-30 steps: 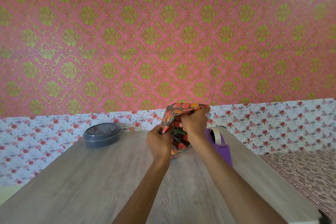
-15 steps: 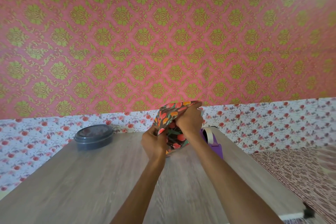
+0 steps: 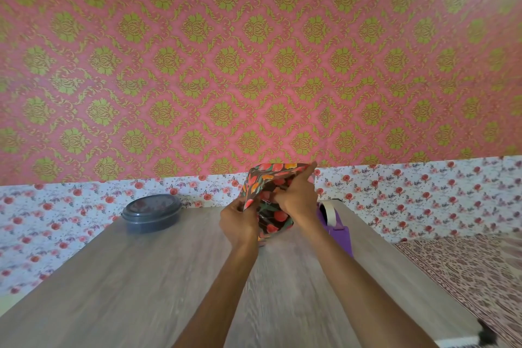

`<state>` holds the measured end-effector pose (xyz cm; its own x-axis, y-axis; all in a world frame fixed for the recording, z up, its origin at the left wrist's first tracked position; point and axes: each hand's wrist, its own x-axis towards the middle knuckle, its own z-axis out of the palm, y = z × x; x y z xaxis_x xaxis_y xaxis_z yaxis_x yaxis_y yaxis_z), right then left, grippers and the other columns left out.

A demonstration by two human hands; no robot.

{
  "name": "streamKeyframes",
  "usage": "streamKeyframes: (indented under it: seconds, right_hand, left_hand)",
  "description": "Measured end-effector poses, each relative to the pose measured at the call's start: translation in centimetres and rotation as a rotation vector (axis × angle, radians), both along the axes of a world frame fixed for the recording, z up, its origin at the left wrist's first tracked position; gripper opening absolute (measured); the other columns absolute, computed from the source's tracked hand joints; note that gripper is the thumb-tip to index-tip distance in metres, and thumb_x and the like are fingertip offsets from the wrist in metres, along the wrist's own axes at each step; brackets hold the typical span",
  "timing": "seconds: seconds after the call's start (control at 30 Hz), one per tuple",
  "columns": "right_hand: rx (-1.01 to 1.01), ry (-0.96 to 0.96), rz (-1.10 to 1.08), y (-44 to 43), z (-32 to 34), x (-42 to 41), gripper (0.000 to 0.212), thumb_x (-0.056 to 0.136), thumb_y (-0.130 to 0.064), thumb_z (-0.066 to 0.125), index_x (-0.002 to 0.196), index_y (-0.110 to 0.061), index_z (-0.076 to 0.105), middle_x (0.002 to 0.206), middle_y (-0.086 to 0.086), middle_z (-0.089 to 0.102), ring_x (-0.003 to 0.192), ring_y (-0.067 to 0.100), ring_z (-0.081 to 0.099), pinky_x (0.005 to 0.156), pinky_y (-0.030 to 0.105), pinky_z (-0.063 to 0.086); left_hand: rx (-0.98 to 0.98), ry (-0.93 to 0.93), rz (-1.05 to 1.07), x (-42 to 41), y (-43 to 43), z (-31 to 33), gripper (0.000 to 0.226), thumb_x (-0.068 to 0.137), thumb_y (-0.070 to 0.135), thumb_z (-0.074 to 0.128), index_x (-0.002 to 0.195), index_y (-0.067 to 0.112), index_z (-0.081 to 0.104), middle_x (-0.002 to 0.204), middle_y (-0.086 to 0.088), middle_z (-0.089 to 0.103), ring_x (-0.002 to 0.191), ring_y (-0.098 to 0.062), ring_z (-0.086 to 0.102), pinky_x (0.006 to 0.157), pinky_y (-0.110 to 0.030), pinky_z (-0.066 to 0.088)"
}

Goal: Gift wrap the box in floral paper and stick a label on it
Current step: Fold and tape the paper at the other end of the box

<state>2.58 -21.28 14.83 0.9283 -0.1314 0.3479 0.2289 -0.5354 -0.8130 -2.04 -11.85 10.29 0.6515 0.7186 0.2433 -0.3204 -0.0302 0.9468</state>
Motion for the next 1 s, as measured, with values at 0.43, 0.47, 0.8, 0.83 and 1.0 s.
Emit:
streamKeyframes:
  seconds: [0.43,0.47,0.8,0.83,1.0]
  right_hand:
    - [0.418,0.000,0.033,-2.5,-1.6,-1.6,0.038,0.077,-0.039,0.079,0.098,-0.009,0.068,0.093,0.007,0.070,0.074,0.019,0.063,0.060,0.036,0.055]
    - [0.517,0.030,0.103,-2.4,-1.6,-1.5,0.030,0.078,-0.032,0.080,0.092,-0.007,0.070,0.086,0.007,0.071,0.068,0.016,0.064,0.059,0.036,0.059]
    - [0.452,-0.233,0.205,-2.7,-1.2,-0.8,0.013,0.085,-0.012,0.074,0.092,-0.002,0.068,0.081,0.009,0.070,0.069,0.020,0.071,0.057,0.042,0.060]
    - [0.420,-0.269,0.200,-2.8,-1.1,-0.6,0.011,0.086,-0.010,0.073,0.088,-0.001,0.068,0.072,0.006,0.068,0.063,0.014,0.069,0.057,0.040,0.058]
    - [0.295,-0.415,0.132,-2.9,-0.8,0.1,0.020,0.087,-0.004,0.070,0.106,-0.005,0.072,0.070,-0.013,0.056,0.058,0.006,0.050,0.057,0.023,0.043]
  left_hand:
    - [-0.050,0.055,-0.052,-0.5,2.4,2.1,0.026,0.083,0.021,0.077,0.063,0.026,0.061,0.065,0.005,0.067,0.069,-0.022,0.068,0.076,-0.048,0.059]
    - [-0.023,0.061,-0.053,-0.6,2.5,2.2,0.022,0.084,0.023,0.076,0.067,0.025,0.062,0.067,0.006,0.066,0.067,-0.019,0.066,0.076,-0.046,0.060]
    - [0.387,0.029,0.071,-0.8,5.7,4.7,0.023,0.095,0.023,0.060,0.115,0.015,0.067,0.107,-0.005,0.072,0.088,-0.021,0.069,0.084,-0.042,0.058]
    - [0.379,0.040,0.058,-0.8,6.0,4.8,0.023,0.095,0.021,0.060,0.116,0.014,0.067,0.108,-0.007,0.072,0.088,-0.021,0.069,0.084,-0.042,0.058]
    - [0.487,-0.014,0.045,-1.1,7.0,5.3,0.019,0.091,0.006,0.064,0.108,0.010,0.073,0.100,-0.001,0.069,0.090,-0.017,0.065,0.080,-0.032,0.057]
